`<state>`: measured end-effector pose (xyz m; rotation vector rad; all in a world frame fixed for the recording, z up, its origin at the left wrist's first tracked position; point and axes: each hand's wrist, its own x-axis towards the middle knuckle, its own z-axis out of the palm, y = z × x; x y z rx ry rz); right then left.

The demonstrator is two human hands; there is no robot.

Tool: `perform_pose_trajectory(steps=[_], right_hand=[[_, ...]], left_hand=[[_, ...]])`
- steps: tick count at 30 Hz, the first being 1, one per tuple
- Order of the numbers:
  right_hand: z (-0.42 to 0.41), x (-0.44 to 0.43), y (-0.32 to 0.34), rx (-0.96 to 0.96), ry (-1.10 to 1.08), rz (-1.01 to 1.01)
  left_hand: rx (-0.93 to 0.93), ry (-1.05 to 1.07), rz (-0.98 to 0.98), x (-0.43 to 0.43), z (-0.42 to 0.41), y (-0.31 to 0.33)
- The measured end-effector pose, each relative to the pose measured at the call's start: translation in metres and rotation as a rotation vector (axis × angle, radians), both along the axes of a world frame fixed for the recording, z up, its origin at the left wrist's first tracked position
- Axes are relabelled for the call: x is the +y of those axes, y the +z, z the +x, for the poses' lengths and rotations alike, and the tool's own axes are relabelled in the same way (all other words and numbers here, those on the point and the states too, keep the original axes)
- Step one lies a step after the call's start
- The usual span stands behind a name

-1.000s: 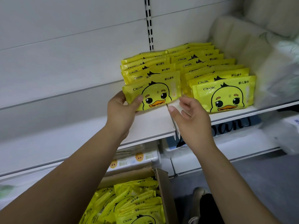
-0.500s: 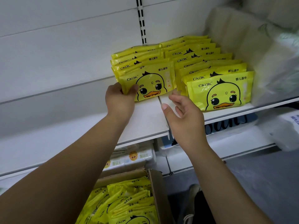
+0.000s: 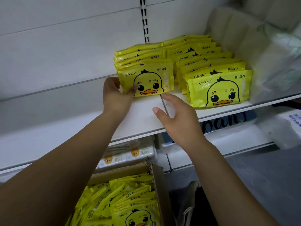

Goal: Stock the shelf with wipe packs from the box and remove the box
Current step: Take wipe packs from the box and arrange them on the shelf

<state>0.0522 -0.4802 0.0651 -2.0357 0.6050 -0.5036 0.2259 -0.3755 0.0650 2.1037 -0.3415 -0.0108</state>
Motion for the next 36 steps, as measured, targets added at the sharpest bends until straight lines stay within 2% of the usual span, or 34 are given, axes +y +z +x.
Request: perform_pose_trajectory(steps=[10, 21, 25, 31, 36], right_hand=[[-0.027, 0.035, 0.02, 0.039, 0.093, -0.126], [-0.09, 0.15, -0.015, 0.193, 0.362, -0.277], [-0.108, 0.19, -0.037, 0.307, 0.523, -0.357], [-0.136, 0.245, -0.073, 0.633, 0.674, -0.426], [-0.155, 0.281, -0.101, 0.794, 0.758, -0.388]], left_hand=[[-0.221, -0.192, 0.429, 0.109, -0.066, 0.029], [-0.184, -0.256, 0.616, 0.256, -0.165, 0.018], [-0.134, -0.192, 0.71, 0.319, -0.205, -0.005], [0.033, 0.022, 0.815, 0.409, -0.262, -0.04], [0.243, 0.245, 0.742, 0.463, -0.291, -0.06]])
